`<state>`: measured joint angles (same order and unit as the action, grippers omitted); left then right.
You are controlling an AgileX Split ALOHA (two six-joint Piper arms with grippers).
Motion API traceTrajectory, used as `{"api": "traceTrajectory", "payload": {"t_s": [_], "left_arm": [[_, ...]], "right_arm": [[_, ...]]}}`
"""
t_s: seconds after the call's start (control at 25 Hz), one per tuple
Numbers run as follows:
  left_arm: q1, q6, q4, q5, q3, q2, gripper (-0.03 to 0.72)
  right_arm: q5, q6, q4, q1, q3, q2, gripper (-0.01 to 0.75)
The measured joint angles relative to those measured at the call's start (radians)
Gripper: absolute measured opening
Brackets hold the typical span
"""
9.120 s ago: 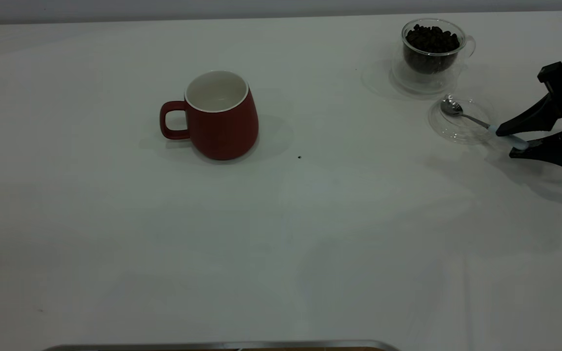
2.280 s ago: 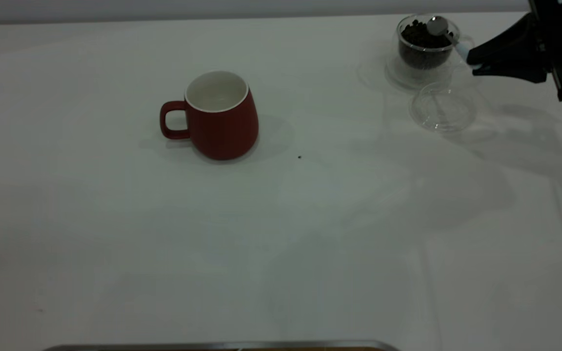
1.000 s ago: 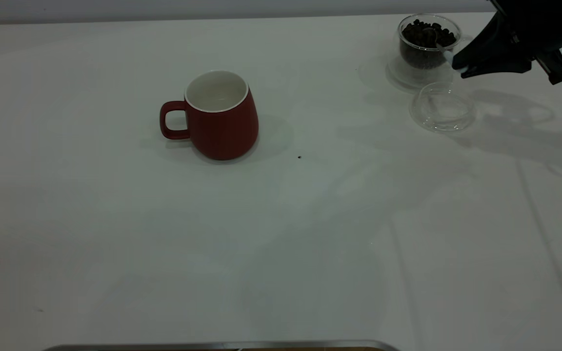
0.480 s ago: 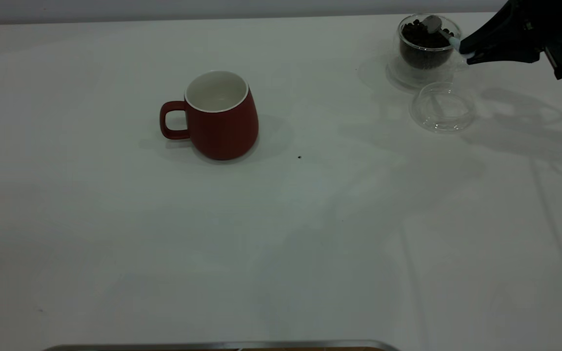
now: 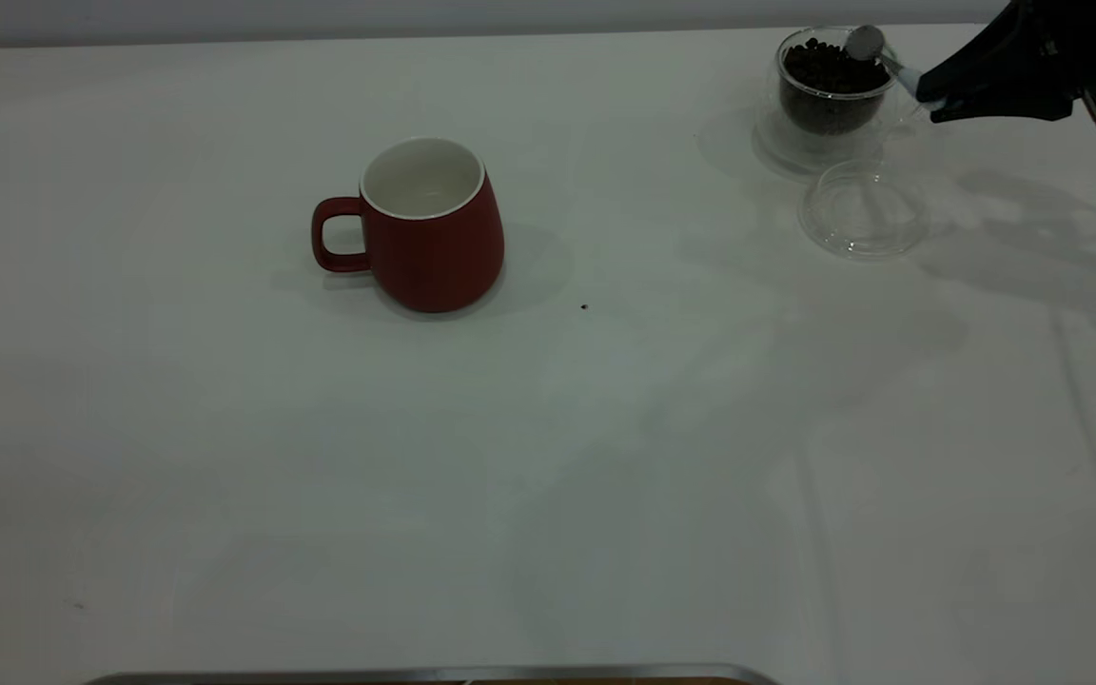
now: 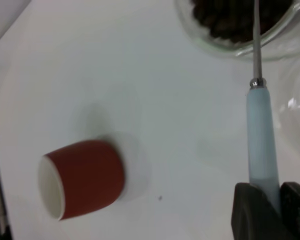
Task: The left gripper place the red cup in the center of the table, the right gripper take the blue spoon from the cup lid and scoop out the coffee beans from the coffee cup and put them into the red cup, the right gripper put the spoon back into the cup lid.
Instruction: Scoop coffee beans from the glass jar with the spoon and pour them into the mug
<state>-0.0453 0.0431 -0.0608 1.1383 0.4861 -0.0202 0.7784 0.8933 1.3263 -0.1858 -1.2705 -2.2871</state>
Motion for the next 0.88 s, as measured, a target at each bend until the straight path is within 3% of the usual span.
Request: {"api": "traceTrajectory", "payload": {"t_s": [0.44, 0.88], "left_arm": [[0.000, -0.003, 0.000, 0.000, 0.000, 0.000, 0.515], [0.000, -0.003, 0.000, 0.000, 0.000, 0.000, 0.515]], "right_arm": [[-0.111, -0.035, -0.066, 0.047, -0.001, 0.000, 0.103], [-0.108, -0.206, -0.244, 0.111, -0.082, 0.000, 0.103]]}}
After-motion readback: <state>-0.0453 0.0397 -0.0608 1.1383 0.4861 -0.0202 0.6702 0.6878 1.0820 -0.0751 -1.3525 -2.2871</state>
